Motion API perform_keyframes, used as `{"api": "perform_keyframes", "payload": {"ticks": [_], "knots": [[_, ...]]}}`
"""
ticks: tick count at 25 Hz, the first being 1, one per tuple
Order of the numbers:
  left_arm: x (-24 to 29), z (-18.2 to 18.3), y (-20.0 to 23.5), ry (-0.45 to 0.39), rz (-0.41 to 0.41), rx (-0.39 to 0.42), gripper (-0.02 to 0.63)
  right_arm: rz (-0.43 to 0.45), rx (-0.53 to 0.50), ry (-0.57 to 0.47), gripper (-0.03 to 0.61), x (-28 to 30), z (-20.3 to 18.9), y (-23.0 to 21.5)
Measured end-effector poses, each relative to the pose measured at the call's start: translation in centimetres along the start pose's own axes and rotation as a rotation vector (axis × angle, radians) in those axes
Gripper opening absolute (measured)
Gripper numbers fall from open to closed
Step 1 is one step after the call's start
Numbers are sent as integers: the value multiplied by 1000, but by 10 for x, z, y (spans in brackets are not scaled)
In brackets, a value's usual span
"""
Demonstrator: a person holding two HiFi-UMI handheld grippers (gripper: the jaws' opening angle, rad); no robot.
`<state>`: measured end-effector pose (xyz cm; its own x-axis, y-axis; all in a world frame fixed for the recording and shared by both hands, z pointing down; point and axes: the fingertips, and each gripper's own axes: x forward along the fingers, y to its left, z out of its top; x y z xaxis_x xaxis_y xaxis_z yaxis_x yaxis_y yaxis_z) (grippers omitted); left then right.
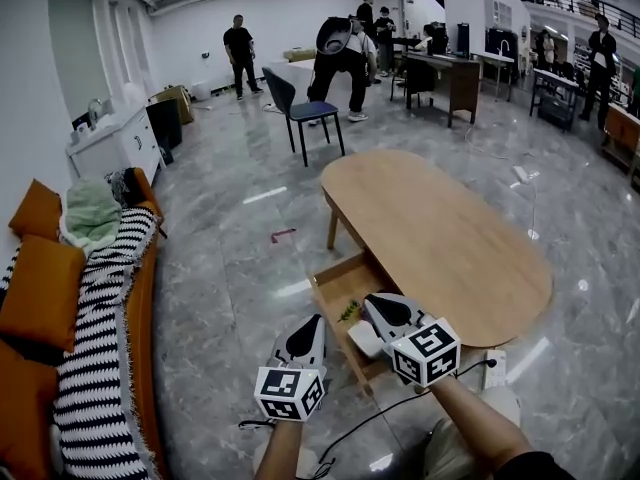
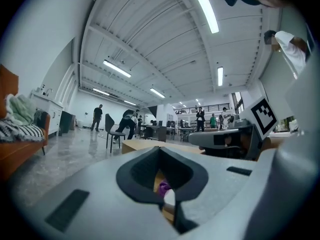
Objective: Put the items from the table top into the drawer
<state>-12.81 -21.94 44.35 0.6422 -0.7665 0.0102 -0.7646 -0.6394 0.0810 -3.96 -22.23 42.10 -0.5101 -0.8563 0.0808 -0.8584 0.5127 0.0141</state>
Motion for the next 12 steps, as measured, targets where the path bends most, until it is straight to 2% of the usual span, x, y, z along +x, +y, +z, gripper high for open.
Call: {"api": "perform_keyframes", "payload": {"ticks": [12], "knots": [[-9, 10, -10, -7, -16, 15, 3, -3, -27, 6, 20, -14, -3, 13]]}}
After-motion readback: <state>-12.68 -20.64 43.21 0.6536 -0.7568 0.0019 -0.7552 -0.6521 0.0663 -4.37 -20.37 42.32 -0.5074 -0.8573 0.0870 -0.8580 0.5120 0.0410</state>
